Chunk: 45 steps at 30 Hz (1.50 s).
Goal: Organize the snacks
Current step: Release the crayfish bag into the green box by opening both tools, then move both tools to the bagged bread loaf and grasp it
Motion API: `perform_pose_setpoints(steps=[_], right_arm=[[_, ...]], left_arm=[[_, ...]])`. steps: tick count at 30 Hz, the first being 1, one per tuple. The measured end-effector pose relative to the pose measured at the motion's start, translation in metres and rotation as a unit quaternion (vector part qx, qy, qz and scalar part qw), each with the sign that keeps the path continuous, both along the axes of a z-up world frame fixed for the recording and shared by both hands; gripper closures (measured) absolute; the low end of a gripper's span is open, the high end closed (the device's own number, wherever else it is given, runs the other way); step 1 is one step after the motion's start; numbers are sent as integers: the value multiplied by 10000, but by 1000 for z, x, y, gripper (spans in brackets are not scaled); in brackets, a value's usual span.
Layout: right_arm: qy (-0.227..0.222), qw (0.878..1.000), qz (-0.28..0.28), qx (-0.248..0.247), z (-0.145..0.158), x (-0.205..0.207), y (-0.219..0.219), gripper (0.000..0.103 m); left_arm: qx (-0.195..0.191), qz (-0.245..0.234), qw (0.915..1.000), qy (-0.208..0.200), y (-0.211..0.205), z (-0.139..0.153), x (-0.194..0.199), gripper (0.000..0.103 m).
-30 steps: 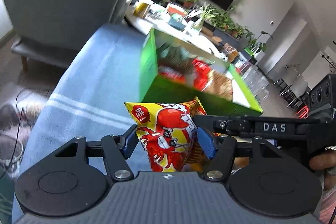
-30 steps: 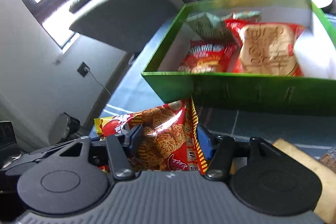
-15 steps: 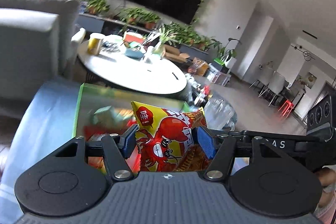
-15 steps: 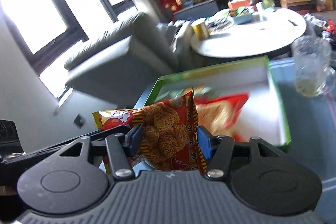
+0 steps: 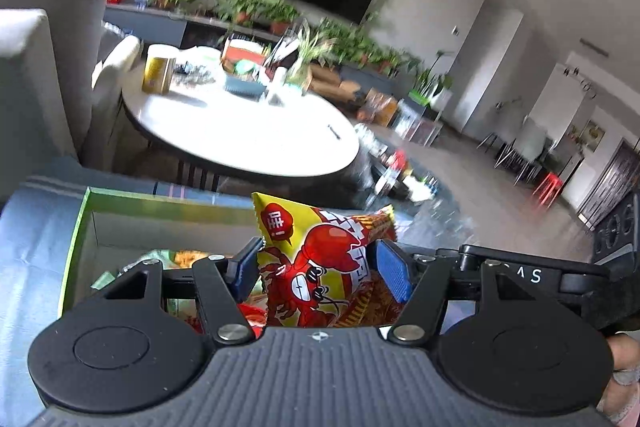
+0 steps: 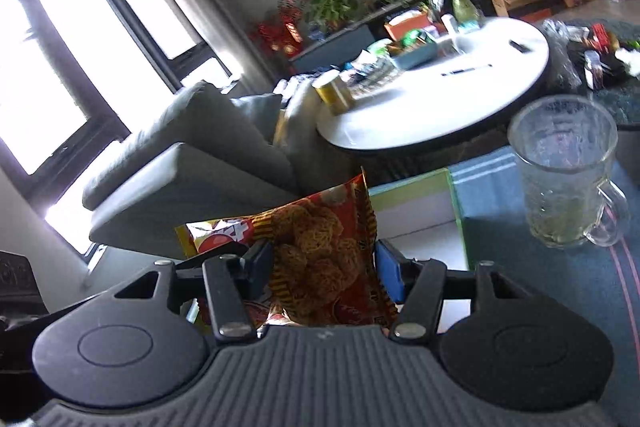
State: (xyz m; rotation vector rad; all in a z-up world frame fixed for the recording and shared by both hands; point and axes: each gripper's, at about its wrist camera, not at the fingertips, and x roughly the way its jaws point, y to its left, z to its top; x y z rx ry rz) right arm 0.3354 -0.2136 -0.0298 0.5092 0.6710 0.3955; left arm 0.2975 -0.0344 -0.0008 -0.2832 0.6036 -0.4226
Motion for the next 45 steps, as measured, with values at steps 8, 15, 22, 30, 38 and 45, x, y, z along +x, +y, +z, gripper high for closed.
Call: perform_pose_setpoints(steps=[8, 15, 22, 30, 38, 45], right_arm=[[225, 9953, -416, -850, -30, 10, 7, 40], [142, 9961, -446, -752, -13, -8, -2, 28], [-108, 9969, -262, -734, 11, -55, -17, 24], [101, 9956, -112, -929, 4, -113, -29, 24], [478, 9936, 107, -1018, -19, -155, -14, 24], [776, 9920, -80, -996, -34, -158, -12, 24]], left_arm=[[446, 86, 9983, 371, -7, -31, 11, 44], [384, 68, 9992, -4, 2, -4, -19, 38], [390, 42, 9990, -233, 18, 13, -72, 34], [401, -82, 9991, 82, 25, -3, -125, 33], [291, -218, 9973, 631, 13, -37, -151, 33], [212, -31, 9962, 840, 26, -47, -165, 33]])
